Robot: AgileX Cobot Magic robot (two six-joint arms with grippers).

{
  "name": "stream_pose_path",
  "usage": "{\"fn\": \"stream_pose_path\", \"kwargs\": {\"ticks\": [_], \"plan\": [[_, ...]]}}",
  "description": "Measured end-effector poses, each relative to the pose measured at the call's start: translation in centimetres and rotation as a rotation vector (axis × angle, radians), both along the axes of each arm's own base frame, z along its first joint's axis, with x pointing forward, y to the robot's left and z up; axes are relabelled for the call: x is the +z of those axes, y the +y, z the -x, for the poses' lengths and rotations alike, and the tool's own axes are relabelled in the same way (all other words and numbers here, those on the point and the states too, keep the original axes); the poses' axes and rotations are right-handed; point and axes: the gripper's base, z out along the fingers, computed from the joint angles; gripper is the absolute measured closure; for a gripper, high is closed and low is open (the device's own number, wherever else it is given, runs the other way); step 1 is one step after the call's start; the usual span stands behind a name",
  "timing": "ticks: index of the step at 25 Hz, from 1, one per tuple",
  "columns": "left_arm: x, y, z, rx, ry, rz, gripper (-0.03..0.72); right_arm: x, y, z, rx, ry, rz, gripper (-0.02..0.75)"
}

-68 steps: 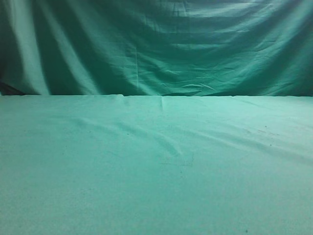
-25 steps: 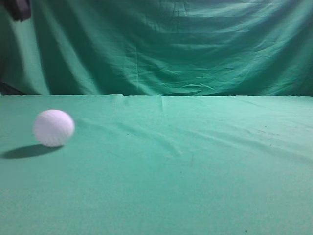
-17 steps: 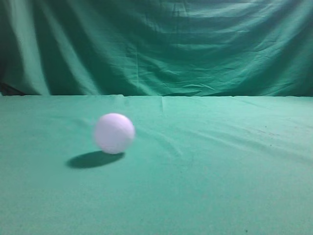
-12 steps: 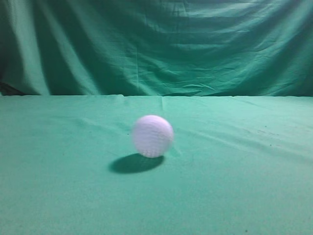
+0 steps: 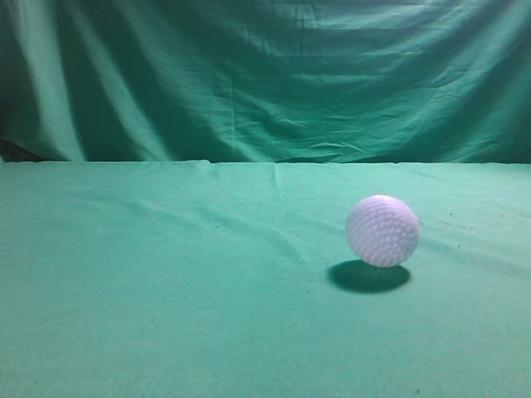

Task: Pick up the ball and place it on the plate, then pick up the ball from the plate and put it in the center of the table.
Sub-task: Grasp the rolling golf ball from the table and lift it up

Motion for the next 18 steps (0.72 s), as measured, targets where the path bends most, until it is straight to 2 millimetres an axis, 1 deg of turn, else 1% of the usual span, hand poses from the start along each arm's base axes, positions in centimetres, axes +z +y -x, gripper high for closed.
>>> {"fn": "stream_pose_path", "kwargs": {"ticks": [5,8,11,13,18], "plan": [[-3.1,1.5,3.0,0.012,-0.061,0.017,0.636,0.0,0.0,0.0,0.004,-0.001,0.002,0.678],[-4.3,2.3,4.6,0.021,-0.128,0.046,0.636,0.0,0.0,0.0,0.005,-0.001,0.002,0.678],[-4.7,2.8,5.9,0.022,-0.168,0.061,0.636,0.0,0.0,0.0,0.007,-0.002,0.003,0.678],[-4.4,3.1,6.5,0.020,-0.197,0.059,0.636,0.0,0.0,0.0,0.009,-0.002,0.004,0.678],[-4.3,3.5,7.1,0.011,-0.221,0.010,0.636,0.1,0.0,0.0,0.010,-0.004,0.004,0.678]]}}
